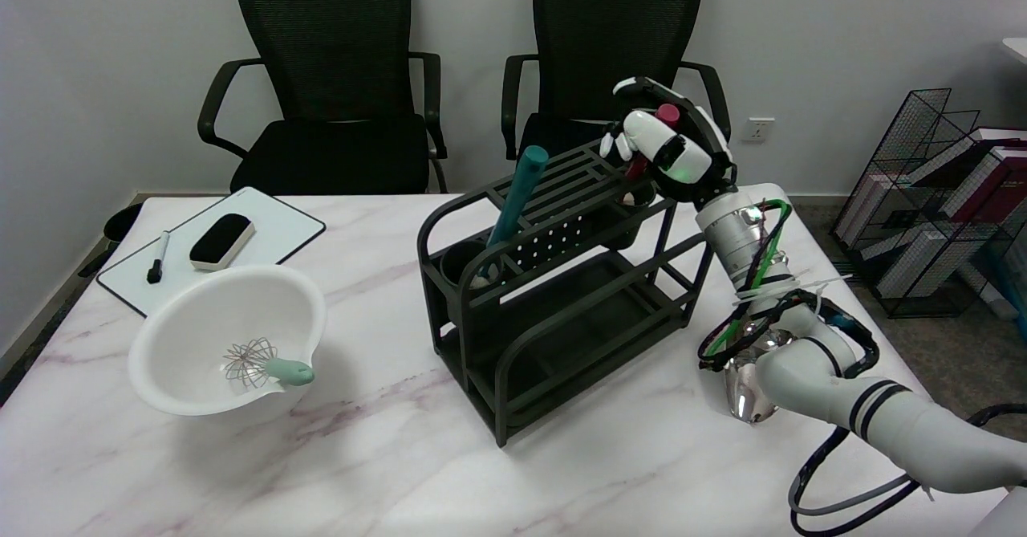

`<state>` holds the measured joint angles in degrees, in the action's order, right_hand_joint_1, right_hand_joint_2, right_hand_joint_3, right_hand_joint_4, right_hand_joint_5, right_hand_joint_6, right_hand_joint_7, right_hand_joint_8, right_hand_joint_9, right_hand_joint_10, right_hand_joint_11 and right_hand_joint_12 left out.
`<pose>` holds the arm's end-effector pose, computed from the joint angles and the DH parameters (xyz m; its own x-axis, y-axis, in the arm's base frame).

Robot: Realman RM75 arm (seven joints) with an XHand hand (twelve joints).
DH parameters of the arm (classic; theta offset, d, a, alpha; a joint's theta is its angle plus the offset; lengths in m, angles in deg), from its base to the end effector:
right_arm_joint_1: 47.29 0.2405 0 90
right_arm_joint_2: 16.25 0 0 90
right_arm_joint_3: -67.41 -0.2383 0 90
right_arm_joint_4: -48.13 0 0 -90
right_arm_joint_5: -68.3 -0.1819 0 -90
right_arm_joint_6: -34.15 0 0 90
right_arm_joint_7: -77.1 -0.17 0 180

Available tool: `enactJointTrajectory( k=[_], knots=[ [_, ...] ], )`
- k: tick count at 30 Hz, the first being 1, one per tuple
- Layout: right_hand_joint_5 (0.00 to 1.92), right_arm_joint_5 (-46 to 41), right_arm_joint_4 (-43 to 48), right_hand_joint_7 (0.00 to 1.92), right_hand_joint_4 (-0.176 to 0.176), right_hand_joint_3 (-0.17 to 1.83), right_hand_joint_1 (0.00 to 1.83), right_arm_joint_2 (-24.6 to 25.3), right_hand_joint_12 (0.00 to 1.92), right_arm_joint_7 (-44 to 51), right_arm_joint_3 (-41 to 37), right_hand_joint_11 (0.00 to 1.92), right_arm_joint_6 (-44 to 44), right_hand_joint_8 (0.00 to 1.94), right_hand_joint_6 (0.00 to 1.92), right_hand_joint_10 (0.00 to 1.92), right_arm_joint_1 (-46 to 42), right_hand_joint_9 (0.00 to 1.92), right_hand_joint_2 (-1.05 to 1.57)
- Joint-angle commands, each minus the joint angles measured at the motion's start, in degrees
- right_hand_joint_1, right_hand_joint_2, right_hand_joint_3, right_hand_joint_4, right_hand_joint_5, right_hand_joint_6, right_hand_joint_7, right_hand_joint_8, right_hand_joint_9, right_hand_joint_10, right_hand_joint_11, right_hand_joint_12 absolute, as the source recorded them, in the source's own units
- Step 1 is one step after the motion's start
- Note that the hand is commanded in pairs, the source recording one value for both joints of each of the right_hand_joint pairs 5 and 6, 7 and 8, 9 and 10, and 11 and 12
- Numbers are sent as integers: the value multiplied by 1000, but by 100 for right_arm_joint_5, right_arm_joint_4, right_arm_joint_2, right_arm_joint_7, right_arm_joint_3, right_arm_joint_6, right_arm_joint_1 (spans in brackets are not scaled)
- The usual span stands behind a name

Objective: Pick up the pink sponge bottle brush.

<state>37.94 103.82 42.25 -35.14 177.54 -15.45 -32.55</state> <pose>-0.1996 -0.3712 0.3659 -0.2270 -0.1591 0.9608 -0.8780 -0.3935 -0.2726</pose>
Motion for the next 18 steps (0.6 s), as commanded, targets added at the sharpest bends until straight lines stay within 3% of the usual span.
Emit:
enactJointTrajectory(
  k=[1, 10, 18],
  knots=[
    [1098, 15, -18, 1566, 0, 1005, 1080, 51, 1385, 34, 6, 1385, 142, 1566, 1098, 1566, 156, 1566, 470],
    [1850, 26, 12, 1750, 0, 878, 1040, 61, 1553, 154, 6, 1553, 233, 1750, 1850, 1673, 254, 1673, 904],
    [1920, 26, -12, 1748, 0, 889, 1028, 61, 1571, 162, 62, 1571, 262, 1748, 1920, 1681, 305, 1681, 951]
  ],
)
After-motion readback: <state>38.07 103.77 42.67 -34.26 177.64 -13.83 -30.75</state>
